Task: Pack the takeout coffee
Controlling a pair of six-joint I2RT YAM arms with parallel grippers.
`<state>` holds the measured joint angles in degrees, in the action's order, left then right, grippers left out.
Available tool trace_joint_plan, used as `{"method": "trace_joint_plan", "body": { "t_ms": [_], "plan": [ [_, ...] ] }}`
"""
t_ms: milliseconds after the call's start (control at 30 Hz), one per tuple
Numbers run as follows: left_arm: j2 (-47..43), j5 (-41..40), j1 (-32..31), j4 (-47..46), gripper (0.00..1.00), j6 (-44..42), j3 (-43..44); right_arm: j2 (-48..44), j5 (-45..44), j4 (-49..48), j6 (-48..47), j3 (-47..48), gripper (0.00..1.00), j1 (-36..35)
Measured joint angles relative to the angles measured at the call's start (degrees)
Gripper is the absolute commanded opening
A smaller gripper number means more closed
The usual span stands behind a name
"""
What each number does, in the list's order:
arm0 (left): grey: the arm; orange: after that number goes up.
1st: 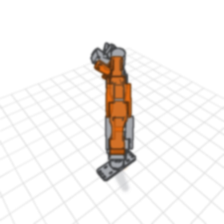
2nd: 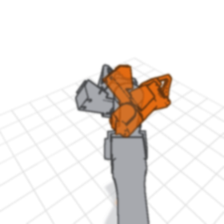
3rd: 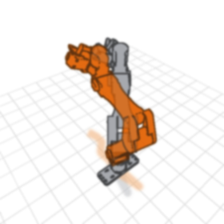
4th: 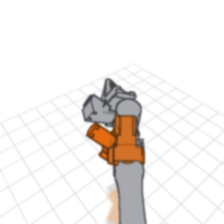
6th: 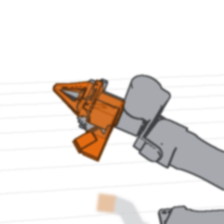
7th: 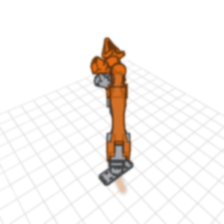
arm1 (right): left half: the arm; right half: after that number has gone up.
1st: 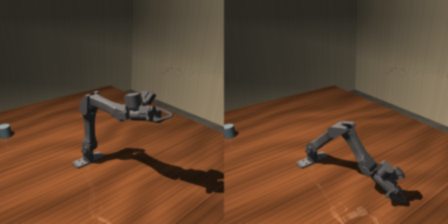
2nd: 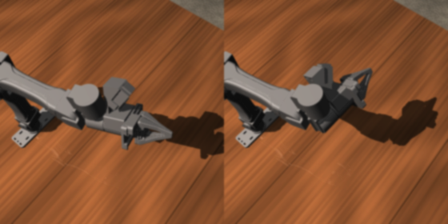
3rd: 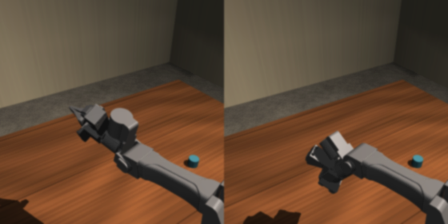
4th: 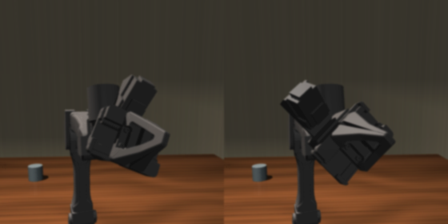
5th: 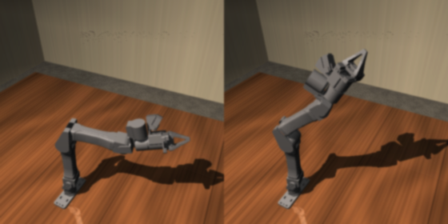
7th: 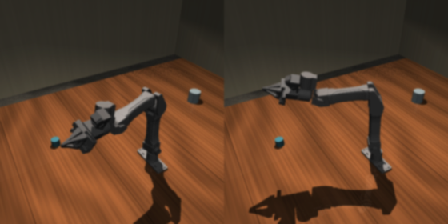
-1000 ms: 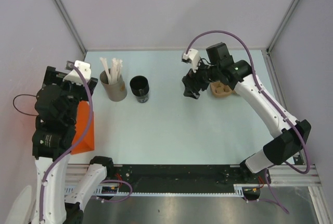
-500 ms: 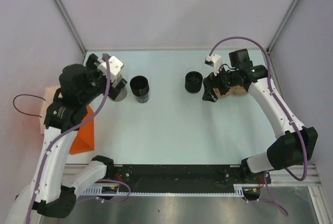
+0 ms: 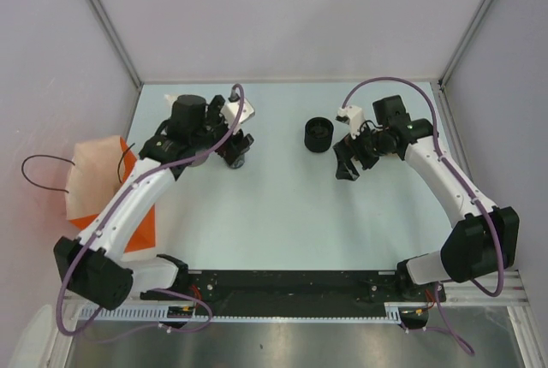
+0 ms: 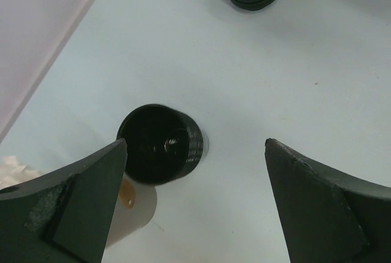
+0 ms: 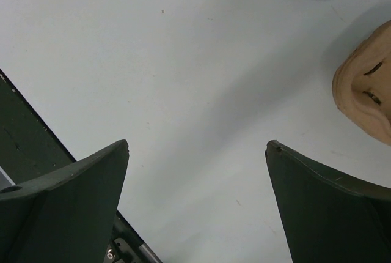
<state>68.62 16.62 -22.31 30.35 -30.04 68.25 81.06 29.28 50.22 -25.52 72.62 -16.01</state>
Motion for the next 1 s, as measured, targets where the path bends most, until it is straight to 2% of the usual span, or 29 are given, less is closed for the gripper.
{"method": "trace_joint_plan", "body": {
  "t_ms": [233, 467, 633, 833, 1000],
  "plan": [
    [5.27, 3.34, -0.09, -8.85, 1.0, 5.18, -3.37, -0.39, -1.57, -1.9, 0.02, -0.61, 1.0, -1.88],
    [8.09, 3.45, -0.46, -11.72, 0.99, 7.58, -4.17, -0.92, -6.47, -3.34, -0.04, -1.6, 1.0, -6.54],
    [10.03, 1.84, -0.52, -11.91, 0.87, 8.2, -4.17, -0.96, -9.7, -4.2, -0.04, -2.36, 1.0, -10.51],
    [13.62, -0.55, -0.52, -10.54, 0.72, 8.85, -3.82, -0.9, -12.26, -5.16, 0.15, -2.47, 1.0, -10.29],
    [17.03, -2.27, -0.55, -9.18, 0.71, 9.14, -2.32, -0.9, -12.96, -5.4, 0.24, -2.47, 1.0, -10.12]
  ]
}}
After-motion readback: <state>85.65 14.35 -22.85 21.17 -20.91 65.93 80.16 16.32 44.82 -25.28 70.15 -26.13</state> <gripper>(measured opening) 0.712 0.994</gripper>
